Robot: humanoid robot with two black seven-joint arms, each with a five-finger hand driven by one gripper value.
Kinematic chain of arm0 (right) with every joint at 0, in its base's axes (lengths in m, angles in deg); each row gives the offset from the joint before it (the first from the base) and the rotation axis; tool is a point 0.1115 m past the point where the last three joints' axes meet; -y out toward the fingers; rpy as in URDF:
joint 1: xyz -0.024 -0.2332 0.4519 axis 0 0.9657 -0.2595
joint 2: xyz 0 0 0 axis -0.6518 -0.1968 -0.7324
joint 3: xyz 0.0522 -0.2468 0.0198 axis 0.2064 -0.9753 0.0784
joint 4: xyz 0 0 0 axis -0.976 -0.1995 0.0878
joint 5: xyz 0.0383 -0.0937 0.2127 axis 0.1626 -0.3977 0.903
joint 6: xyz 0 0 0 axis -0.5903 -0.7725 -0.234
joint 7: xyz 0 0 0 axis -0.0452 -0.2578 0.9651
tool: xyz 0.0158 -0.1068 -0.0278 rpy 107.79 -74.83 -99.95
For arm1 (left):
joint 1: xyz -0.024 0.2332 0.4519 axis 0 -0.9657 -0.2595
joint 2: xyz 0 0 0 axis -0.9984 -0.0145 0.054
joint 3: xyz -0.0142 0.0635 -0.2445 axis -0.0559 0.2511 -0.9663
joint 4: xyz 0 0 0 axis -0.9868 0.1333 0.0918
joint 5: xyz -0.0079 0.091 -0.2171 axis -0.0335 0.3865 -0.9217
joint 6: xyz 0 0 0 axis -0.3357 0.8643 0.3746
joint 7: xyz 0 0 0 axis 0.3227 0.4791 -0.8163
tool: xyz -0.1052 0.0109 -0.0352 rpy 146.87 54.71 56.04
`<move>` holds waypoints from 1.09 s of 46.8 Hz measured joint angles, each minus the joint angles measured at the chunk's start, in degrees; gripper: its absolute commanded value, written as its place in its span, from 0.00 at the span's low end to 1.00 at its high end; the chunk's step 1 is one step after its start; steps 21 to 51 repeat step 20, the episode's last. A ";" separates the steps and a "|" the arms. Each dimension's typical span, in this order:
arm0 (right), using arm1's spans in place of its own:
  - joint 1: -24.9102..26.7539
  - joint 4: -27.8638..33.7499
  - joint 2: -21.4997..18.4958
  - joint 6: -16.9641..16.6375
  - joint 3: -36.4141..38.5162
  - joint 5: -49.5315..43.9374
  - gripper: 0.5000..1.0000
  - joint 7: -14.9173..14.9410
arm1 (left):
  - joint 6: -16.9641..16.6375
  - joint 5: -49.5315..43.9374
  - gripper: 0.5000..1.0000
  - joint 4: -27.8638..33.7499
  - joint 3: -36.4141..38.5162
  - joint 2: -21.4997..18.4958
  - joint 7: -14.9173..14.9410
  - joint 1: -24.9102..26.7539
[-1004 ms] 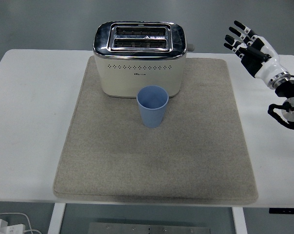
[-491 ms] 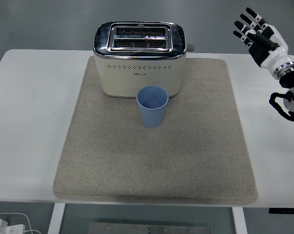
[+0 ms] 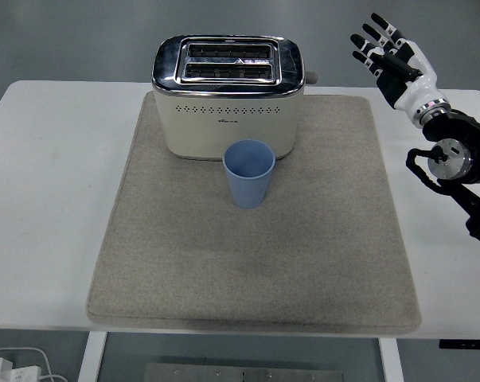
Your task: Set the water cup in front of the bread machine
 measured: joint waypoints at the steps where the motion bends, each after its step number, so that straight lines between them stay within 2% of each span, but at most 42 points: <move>1: -0.12 0.31 -0.34 0.15 -0.03 0.00 0.86 0.00 | 0.00 0.00 1.00 0.01 0.00 0.00 0.00 -0.01; 20: -2.07 6.65 -7.42 3.41 0.28 -0.05 0.86 0.54 | 0.00 0.00 1.00 -0.10 0.26 0.00 0.00 -0.33; 51: -2.07 6.65 -7.42 3.41 0.28 -0.05 0.86 0.54 | 0.00 0.00 1.00 -0.10 0.26 0.00 0.00 -0.33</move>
